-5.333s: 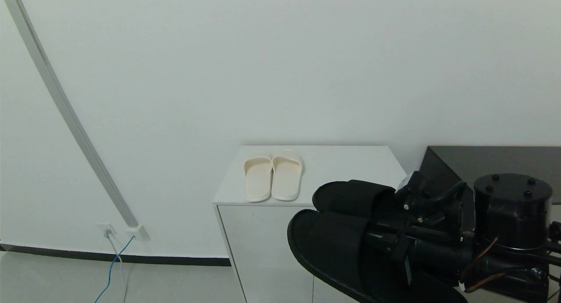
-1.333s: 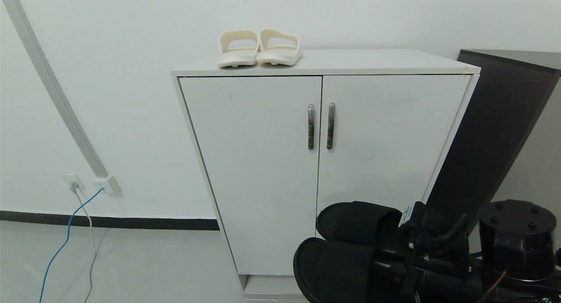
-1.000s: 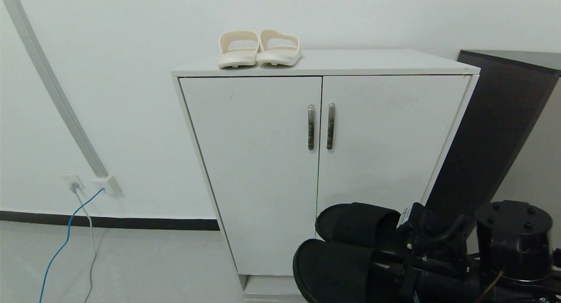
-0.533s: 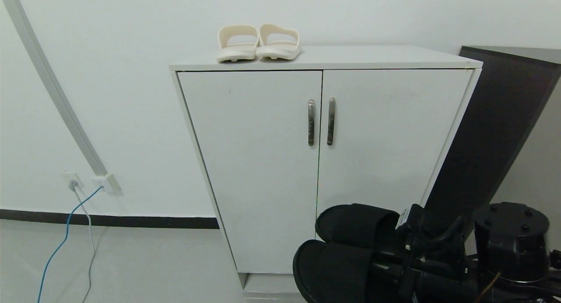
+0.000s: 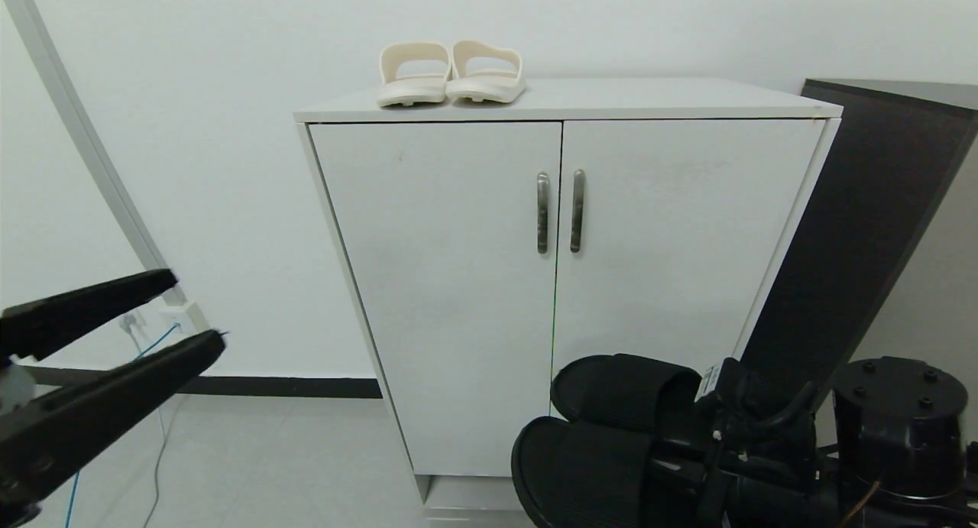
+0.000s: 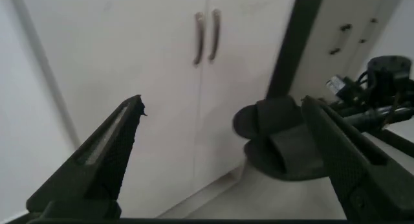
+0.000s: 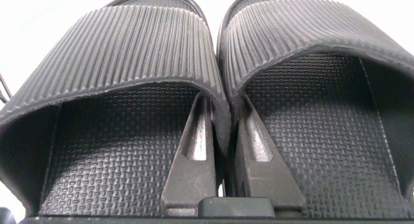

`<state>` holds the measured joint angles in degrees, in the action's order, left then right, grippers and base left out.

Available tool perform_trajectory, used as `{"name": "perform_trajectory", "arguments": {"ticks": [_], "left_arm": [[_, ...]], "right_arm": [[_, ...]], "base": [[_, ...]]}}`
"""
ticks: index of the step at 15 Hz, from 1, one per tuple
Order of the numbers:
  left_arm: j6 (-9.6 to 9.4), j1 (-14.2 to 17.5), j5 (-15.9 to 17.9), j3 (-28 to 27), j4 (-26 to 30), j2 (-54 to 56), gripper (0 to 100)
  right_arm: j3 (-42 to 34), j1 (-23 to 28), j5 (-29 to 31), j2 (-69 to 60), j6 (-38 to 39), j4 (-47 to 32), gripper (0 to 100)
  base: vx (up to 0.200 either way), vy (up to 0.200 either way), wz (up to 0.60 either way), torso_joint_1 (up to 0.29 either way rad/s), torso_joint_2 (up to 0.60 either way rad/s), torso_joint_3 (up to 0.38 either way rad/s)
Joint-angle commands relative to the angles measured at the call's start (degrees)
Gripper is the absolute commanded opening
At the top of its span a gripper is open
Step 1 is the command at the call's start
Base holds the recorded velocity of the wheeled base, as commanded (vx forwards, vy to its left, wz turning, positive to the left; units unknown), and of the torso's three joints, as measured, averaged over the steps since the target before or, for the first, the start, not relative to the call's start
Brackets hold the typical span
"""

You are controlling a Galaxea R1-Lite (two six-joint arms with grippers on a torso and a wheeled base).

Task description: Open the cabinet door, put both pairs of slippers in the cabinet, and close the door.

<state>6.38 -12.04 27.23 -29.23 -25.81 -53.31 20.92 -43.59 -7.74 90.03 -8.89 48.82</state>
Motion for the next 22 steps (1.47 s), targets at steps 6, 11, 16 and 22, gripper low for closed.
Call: {"name": "perform_trajectory", "arguments": {"ticks": [6, 11, 16, 22], "left_arm": [[0.74, -16.3, 0.7, -20.4, -2.1, -26.9, 100], [1.1, -21.7, 0.8, -33.2, -2.1, -40.4, 100], [7.34, -23.3, 2.5, -44.7, -1.9, -50.0, 100], [12.87, -21.2, 6.2, -53.6, -1.8, -58.1, 100]], "right_arm": [[0.2, 0.0, -0.1, 0.1, 0.0, 0.0, 0], [0.2, -0.1, -0.1, 0.1, -0.1, 0.0, 0], [0.0, -0.1, -0.1, 0.1, -0.1, 0.0, 0], [0.0, 0.0, -0.1, 0.7, 0.0, 0.0, 0]], "base": [[0.0, 0.0, 0.0, 0.0, 0.0, 0.0], [0.0, 0.0, 0.0, 0.0, 0.0, 0.0], [0.0, 0.0, 0.0, 0.0, 0.0, 0.0], [0.0, 0.0, 0.0, 0.0, 0.0, 0.0]]}}
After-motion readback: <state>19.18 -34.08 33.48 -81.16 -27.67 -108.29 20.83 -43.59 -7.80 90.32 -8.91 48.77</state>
